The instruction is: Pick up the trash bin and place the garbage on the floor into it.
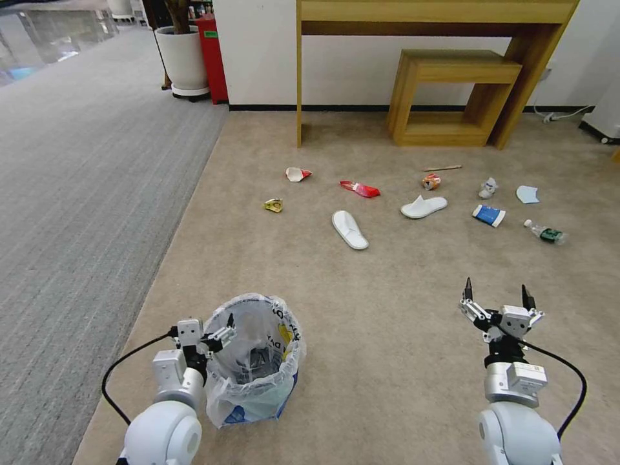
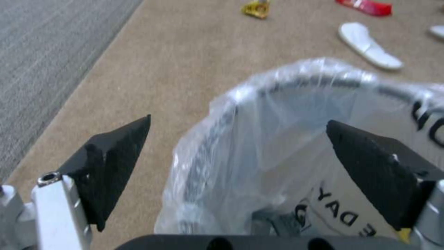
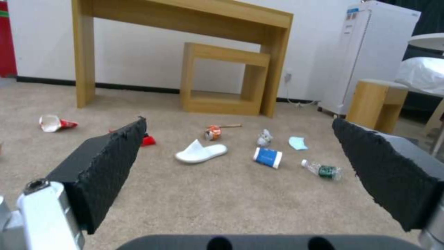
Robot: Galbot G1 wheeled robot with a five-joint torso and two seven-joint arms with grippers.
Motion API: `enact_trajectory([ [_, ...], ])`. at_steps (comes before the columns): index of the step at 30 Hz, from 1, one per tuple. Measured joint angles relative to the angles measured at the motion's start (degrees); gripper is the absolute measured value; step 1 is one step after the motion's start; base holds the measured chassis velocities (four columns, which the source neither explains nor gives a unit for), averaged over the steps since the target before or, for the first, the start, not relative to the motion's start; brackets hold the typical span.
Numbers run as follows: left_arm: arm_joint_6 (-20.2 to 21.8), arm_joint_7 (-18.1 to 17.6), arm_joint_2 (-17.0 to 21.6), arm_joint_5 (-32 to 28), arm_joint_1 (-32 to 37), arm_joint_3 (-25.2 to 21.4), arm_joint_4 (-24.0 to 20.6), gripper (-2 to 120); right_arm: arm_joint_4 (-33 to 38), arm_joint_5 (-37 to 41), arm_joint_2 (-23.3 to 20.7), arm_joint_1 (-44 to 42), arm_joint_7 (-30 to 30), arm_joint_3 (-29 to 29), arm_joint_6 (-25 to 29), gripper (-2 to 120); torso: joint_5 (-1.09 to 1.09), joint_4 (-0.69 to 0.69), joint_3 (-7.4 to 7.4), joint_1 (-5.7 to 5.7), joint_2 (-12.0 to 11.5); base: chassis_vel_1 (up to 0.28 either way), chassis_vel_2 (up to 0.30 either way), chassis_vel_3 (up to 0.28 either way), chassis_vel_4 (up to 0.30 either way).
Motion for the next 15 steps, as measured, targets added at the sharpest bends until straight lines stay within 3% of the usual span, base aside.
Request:
enact_trajectory([
  [15, 2.9, -4.5, 0.3, -3.0, 1.1, 0.9, 0.9, 100, 0.4, -1.0, 1.0, -0.5, 0.0, -0.1, 0.4, 100, 0.01, 0.0, 0.0, 0.0, 0.0, 0.0, 0.0, 0.0, 0.0],
])
